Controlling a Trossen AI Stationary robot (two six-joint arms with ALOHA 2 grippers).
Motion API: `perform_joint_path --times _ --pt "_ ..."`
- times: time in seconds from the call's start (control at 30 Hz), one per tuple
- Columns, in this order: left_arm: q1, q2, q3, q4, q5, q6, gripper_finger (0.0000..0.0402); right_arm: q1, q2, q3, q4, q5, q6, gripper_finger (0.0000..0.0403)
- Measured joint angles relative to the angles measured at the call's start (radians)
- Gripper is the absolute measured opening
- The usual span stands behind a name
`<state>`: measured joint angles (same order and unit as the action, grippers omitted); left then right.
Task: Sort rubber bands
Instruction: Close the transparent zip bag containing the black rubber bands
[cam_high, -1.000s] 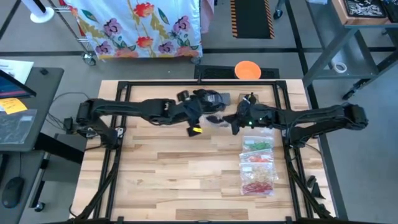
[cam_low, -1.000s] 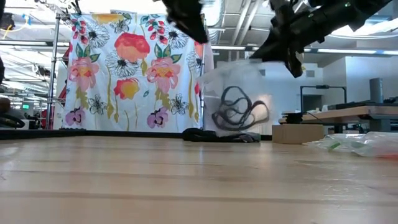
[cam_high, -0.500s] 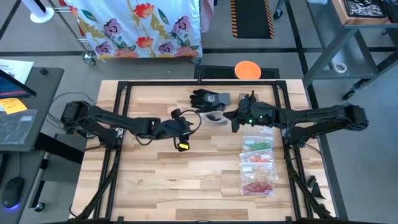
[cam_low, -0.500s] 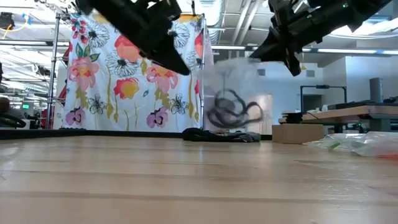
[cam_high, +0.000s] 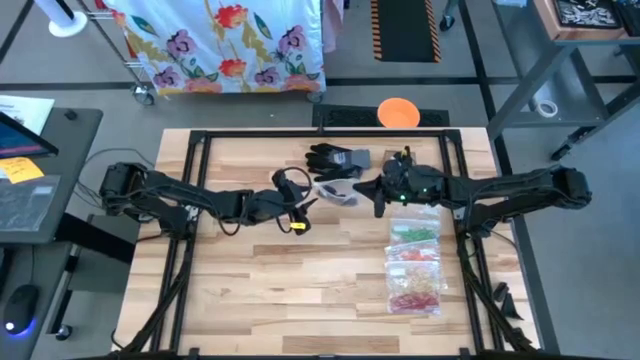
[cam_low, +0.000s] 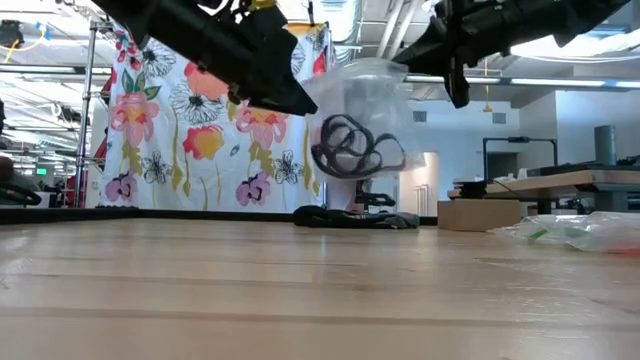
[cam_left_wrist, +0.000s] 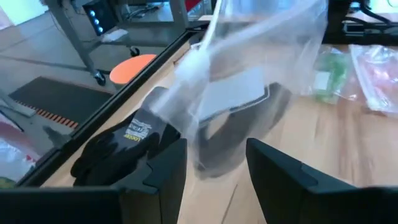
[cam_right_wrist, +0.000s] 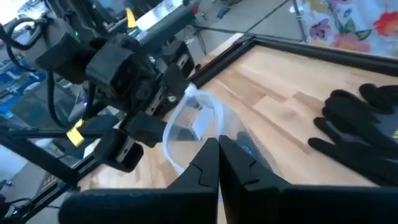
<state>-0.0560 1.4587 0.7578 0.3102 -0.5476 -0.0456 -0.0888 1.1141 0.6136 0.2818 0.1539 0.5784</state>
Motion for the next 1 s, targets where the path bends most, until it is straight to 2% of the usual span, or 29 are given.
perform_joint_path --times 0.37,0.6,0.7,0.83,0.87,1.0 --pt "-0.002 -0.001 0.0 0.053 0.004 0.023 0.0164 0.053 0.0 0.0 0.03 0.0 0.005 0.0" --pt "-0.002 -0.001 0.0 0.078 0.101 0.005 0.0156 0.063 0.0 0.0 0.074 0.0 -0.008 0.0" --pt "-0.002 -0.001 0.0 0.084 0.103 -0.018 0.0118 0.063 0.0 0.0 0.072 0.0 -0.008 0.0" --pt "-0.002 -0.001 0.0 0.11 0.104 -0.019 0.0026 0.062 0.0 0.0 0.067 0.0 -0.014 0.0" --pt "-0.002 -0.001 0.0 0.115 0.105 -0.021 0.0014 0.062 0.0 0.0 0.067 -0.001 -0.026 0.0" --pt "-0.002 -0.001 0.0 0.123 0.106 -0.023 0.0009 0.062 0.0 0.0 0.068 -0.005 -0.121 0.0"
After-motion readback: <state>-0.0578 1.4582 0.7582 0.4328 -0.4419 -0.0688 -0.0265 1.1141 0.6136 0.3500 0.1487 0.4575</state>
